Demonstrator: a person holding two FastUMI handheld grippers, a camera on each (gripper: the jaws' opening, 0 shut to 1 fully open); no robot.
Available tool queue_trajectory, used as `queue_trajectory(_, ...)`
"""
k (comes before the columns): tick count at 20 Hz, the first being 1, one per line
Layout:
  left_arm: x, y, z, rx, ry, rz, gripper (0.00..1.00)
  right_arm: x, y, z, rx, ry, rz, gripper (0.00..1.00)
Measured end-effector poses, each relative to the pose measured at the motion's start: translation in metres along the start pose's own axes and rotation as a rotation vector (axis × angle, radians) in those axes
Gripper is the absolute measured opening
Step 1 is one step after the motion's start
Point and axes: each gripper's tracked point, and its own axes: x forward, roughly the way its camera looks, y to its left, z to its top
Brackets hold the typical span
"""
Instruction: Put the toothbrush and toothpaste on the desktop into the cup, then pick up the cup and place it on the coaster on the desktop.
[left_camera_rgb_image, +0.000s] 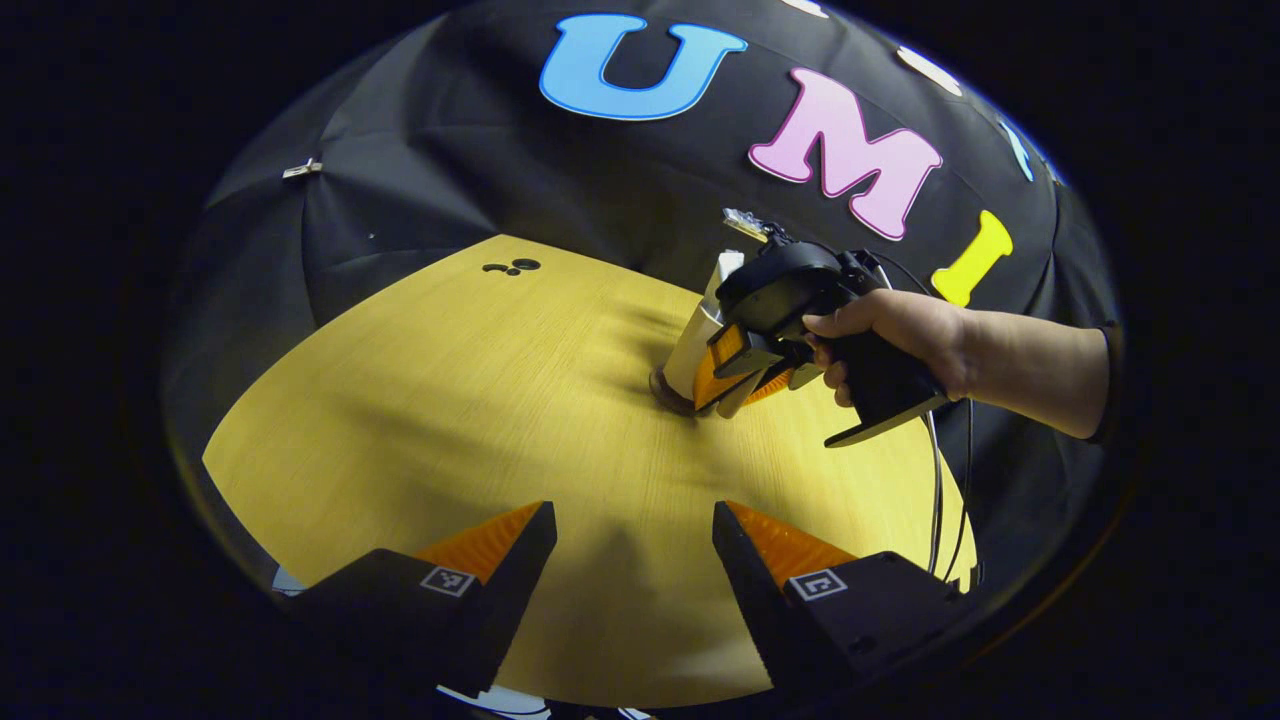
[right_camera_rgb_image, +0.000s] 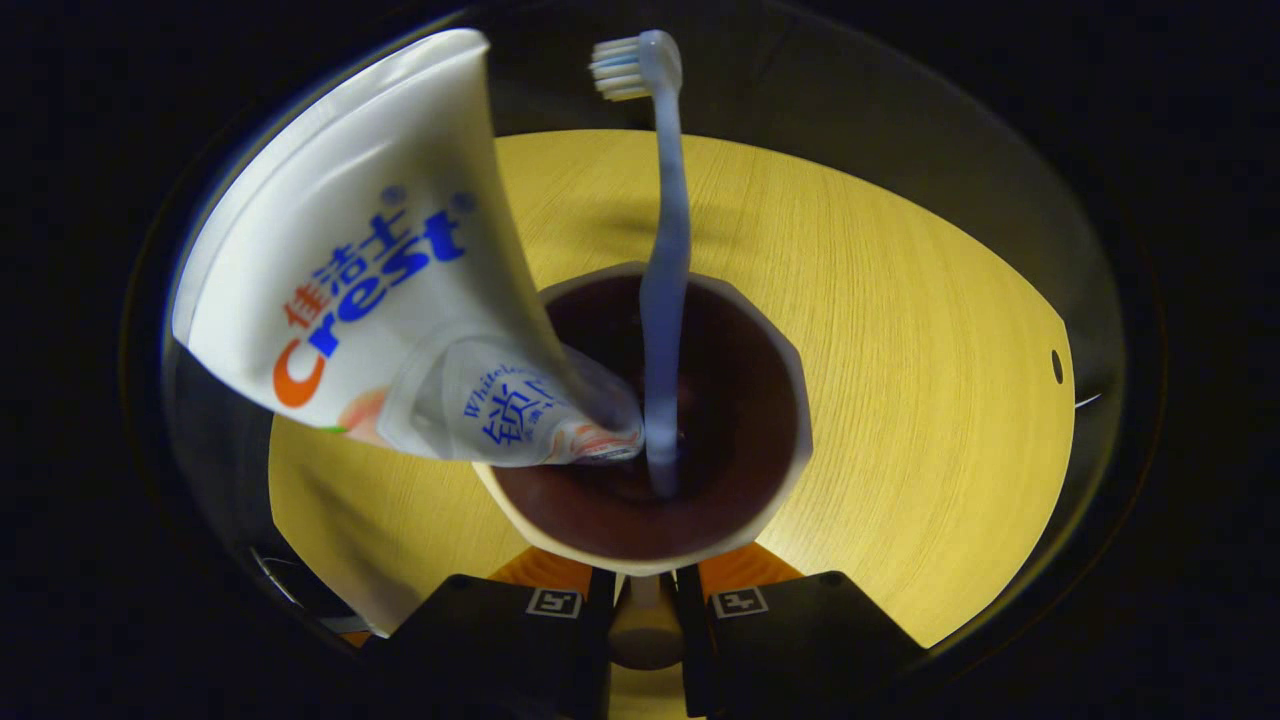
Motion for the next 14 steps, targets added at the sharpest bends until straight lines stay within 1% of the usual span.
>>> queue_trajectory(1, -0.002, 0.002, -0.001, -0.009, 0.003, 0.002, 0.98, 0.002, 0.0, -0.002, 0.002, 0.007, -0.003, 0.32)
queue_trajectory(3, -0.006, 0.009, -0.005, -0.008, 0.006, 0.007, 0.98, 0.009, 0.002, -0.004, -0.009, 0.02, -0.031, 0.32)
queue_trajectory(4, -0.006, 0.011, -0.005, -0.001, 0.005, 0.013, 0.98, 0.011, 0.003, -0.005, -0.004, 0.019, -0.037, 0.27)
queue_trajectory(5, -0.009, 0.012, -0.006, -0.002, 0.002, 0.012, 0.98, 0.013, 0.004, -0.004, 0.002, 0.016, -0.038, 0.32)
queue_trajectory(7, -0.012, 0.012, -0.007, -0.009, 0.002, 0.01, 0.98, 0.013, 0.006, -0.004, 0.001, 0.018, -0.039, 0.33)
queue_trajectory(9, -0.015, 0.01, -0.009, -0.006, 0.002, 0.009, 0.98, 0.012, 0.005, -0.01, 0.011, 0.029, -0.035, 0.39)
queue_trajectory(10, -0.016, 0.011, -0.01, 0.011, 0.002, 0.012, 0.98, 0.003, 0.006, -0.008, 0.038, 0.012, -0.011, 0.35)
queue_trajectory(12, -0.02, 0.009, -0.012, 0.043, 0.0, 0.012, 0.98, -0.015, 0.005, -0.003, 0.073, -0.013, 0.023, 0.4)
queue_trajectory(14, -0.024, 0.005, -0.014, 0.062, 0.004, 0.006, 0.98, -0.028, 0.007, -0.001, 0.081, -0.037, 0.049, 0.54)
